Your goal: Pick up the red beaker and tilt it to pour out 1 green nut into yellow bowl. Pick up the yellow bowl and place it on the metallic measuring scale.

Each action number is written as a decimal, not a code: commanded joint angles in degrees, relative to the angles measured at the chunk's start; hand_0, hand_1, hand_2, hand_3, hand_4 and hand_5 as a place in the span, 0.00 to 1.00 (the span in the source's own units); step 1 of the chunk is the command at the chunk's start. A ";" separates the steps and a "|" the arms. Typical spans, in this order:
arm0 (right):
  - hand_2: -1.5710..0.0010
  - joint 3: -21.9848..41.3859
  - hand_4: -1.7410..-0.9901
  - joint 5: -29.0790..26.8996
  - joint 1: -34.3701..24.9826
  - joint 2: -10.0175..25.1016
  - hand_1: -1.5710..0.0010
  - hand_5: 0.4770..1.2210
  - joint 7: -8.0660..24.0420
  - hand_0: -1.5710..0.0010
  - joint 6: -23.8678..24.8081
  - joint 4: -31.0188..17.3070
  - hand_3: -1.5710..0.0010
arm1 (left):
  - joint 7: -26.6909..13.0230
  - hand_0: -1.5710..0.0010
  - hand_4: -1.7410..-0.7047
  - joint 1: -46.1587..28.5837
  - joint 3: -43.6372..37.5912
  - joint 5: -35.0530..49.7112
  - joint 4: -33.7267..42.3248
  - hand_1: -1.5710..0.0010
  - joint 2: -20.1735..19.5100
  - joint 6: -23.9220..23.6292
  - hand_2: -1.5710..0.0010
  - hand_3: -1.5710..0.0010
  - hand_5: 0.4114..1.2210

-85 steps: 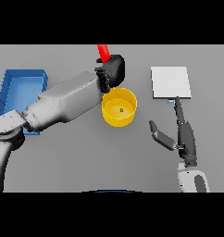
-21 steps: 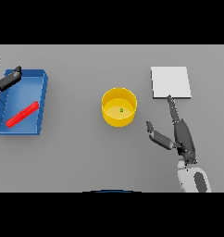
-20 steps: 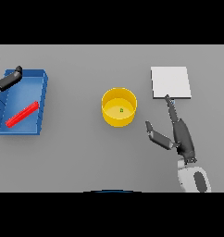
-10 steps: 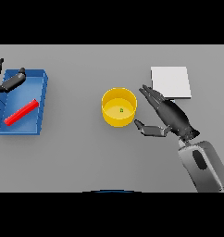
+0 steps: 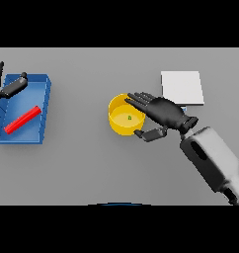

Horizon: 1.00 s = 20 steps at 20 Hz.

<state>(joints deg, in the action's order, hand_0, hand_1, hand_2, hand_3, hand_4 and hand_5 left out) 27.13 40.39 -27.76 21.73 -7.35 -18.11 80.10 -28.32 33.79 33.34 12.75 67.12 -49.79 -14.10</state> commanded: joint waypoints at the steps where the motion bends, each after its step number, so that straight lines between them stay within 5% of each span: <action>1: 1.00 0.77 0.62 0.40 -1.41 -0.46 1.00 0.27 0.03 1.00 -0.81 -1.84 1.00 | 0.09 1.00 0.91 0.81 0.17 -0.32 -1.10 1.00 0.64 0.23 1.00 1.00 0.38; 12: 1.00 6.73 0.61 3.18 -9.10 -3.67 1.00 0.26 -3.58 1.00 -5.60 -13.86 1.00 | 0.66 1.00 0.91 0.89 0.04 -0.15 -0.99 1.00 0.38 0.54 1.00 1.00 0.40; 20: 1.00 9.35 0.58 5.17 -11.29 -4.31 1.00 0.32 -2.49 1.00 -8.13 -16.68 1.00 | 0.99 1.00 0.91 1.11 -0.23 -0.25 -1.52 1.00 0.01 0.72 1.00 1.00 0.39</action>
<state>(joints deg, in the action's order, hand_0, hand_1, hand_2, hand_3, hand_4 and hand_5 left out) 36.47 45.55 -39.07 17.43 -9.84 -26.23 63.43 -27.33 34.92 33.10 12.50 65.59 -49.78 -13.38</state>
